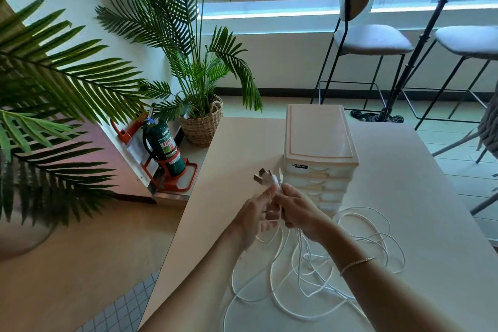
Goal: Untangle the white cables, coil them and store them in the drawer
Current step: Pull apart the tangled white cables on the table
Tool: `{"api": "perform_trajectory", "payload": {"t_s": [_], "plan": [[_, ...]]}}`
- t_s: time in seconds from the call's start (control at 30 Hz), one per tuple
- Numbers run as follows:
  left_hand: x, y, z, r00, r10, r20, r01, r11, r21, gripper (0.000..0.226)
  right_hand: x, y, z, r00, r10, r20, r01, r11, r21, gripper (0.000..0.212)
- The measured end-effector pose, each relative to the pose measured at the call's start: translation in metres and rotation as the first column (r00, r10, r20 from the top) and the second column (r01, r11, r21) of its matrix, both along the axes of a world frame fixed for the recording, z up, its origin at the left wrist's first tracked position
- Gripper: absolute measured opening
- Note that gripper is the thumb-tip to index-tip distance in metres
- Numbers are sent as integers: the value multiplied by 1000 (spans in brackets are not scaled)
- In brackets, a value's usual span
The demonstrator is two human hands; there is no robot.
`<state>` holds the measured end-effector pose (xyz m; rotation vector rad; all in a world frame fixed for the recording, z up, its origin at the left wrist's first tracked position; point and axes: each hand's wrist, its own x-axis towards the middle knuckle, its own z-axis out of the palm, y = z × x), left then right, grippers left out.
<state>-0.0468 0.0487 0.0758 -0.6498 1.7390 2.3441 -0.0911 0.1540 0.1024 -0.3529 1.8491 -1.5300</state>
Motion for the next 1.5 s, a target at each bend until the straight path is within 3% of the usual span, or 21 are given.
{"api": "perform_trajectory", "payload": {"t_s": [0.13,0.23,0.3,0.37,0.43,0.63,0.8,0.9,1.0,1.1,1.2,1.27,1.33,1.4,1.5], "plan": [[-10,16,13,993,117,2,-116,987,110,28,4,-6,-2,991,75,-113,-62,992,110,27],[-15,18,13,976,218,-5,-214,963,165,45,1,-3,0,983,137,-120,-122,984,127,15],[-18,17,18,941,334,43,-332,897,292,39,-4,4,2,968,220,-119,-197,963,181,13],[-21,10,23,876,473,91,-461,767,447,37,-9,13,5,948,292,-124,-248,927,283,16],[-22,-2,23,827,553,105,-527,695,488,41,-17,26,7,927,354,-125,-275,865,420,19],[-22,-41,18,744,667,41,-622,669,407,47,-46,76,10,851,520,-69,-291,577,763,15],[-14,-74,19,673,740,16,-700,630,336,47,-70,122,21,931,363,-21,-144,421,896,14],[-11,-84,20,647,762,11,-729,614,303,46,-77,129,34,954,264,-139,40,348,937,24],[-10,-90,17,620,784,10,-761,599,251,46,-83,134,48,931,231,-283,209,297,932,14],[-4,-98,14,577,816,25,-800,558,222,45,-90,146,55,871,48,-489,448,332,830,16],[-1,-100,7,547,835,51,-825,529,197,46,-94,146,60,606,-139,-783,772,339,537,10],[1,-103,0,530,844,79,-839,508,197,46,-93,144,63,462,-233,-856,848,400,349,9],[6,-112,-10,513,852,108,-851,488,192,44,-96,148,65,470,-250,-847,796,534,285,13],[14,-120,-20,494,859,136,-866,472,166,43,-97,152,66,577,-174,-798,643,699,312,16],[25,-121,-35,470,867,164,-882,458,111,42,-94,154,72,625,-59,-779,497,799,338,9]]}}
